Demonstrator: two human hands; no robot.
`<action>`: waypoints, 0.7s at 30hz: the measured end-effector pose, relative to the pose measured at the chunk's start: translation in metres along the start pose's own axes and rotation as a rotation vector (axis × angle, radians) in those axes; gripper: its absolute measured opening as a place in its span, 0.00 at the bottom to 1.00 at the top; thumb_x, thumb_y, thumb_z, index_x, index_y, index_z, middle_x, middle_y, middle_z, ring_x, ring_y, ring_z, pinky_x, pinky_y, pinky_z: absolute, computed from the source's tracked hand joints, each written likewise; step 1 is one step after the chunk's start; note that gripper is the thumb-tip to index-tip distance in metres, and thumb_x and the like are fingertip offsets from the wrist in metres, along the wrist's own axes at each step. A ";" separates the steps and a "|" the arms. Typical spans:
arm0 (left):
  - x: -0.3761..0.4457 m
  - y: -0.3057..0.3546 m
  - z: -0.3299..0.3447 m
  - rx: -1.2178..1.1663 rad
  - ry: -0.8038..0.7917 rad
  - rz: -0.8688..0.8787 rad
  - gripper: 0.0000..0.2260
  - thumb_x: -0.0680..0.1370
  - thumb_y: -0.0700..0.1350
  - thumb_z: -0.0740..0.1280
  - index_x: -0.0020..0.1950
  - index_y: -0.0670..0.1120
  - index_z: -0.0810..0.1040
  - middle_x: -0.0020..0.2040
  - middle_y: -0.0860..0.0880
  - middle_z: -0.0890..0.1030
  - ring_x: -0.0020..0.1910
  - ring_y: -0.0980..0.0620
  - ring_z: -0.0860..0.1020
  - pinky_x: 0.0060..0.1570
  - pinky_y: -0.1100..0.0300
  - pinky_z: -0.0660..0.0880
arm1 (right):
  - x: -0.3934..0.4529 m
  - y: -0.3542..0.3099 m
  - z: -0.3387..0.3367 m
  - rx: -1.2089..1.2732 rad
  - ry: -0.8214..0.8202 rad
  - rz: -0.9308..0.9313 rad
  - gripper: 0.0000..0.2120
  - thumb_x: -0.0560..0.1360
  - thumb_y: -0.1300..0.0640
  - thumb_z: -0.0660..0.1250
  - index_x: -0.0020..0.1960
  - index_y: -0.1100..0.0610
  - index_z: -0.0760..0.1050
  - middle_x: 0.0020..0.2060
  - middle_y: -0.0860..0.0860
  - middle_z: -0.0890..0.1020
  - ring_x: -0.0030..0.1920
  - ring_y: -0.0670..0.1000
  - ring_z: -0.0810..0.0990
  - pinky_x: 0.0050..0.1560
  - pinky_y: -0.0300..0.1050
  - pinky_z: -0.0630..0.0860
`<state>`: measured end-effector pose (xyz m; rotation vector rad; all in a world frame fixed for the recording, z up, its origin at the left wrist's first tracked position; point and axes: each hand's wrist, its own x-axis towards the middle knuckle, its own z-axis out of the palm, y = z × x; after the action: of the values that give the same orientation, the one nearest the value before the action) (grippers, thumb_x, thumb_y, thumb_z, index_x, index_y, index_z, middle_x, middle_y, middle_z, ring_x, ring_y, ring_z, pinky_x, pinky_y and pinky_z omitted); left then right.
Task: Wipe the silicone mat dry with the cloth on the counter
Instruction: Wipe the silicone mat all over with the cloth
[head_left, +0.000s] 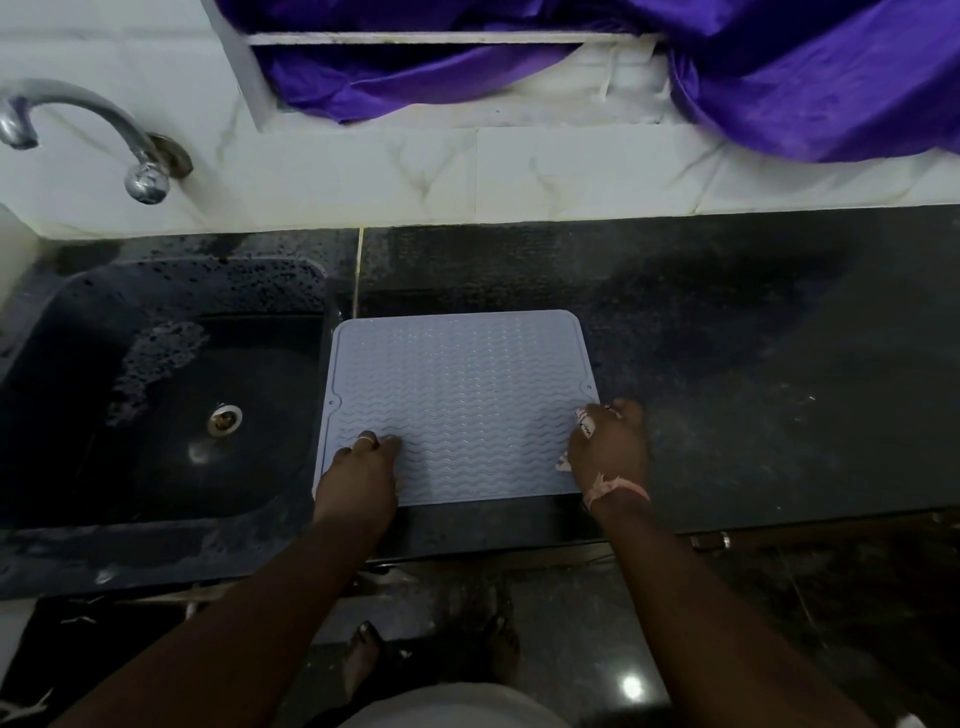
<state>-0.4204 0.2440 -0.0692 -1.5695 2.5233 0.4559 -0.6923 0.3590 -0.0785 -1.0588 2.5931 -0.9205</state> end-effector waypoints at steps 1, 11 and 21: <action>0.000 0.000 0.000 -0.003 0.001 0.002 0.26 0.79 0.45 0.67 0.76 0.53 0.66 0.71 0.47 0.70 0.63 0.44 0.74 0.57 0.49 0.78 | 0.003 -0.001 0.000 -0.032 -0.011 0.000 0.04 0.76 0.67 0.67 0.46 0.64 0.82 0.57 0.60 0.74 0.39 0.46 0.75 0.40 0.22 0.72; 0.001 -0.004 0.002 0.002 0.031 0.037 0.26 0.78 0.46 0.69 0.76 0.52 0.68 0.69 0.47 0.72 0.61 0.44 0.75 0.56 0.50 0.78 | 0.023 -0.020 0.010 -0.370 -0.229 -0.023 0.07 0.76 0.62 0.67 0.52 0.62 0.80 0.64 0.60 0.72 0.54 0.57 0.77 0.56 0.42 0.74; 0.002 -0.007 0.002 0.000 0.050 0.047 0.26 0.78 0.48 0.69 0.75 0.53 0.68 0.69 0.48 0.73 0.60 0.45 0.75 0.53 0.51 0.78 | 0.010 -0.051 0.033 -0.408 -0.283 -0.137 0.07 0.74 0.64 0.67 0.51 0.63 0.80 0.62 0.59 0.70 0.58 0.59 0.74 0.59 0.48 0.74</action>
<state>-0.4149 0.2398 -0.0726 -1.5426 2.6022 0.4272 -0.6582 0.3088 -0.0727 -1.3649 2.5431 -0.2349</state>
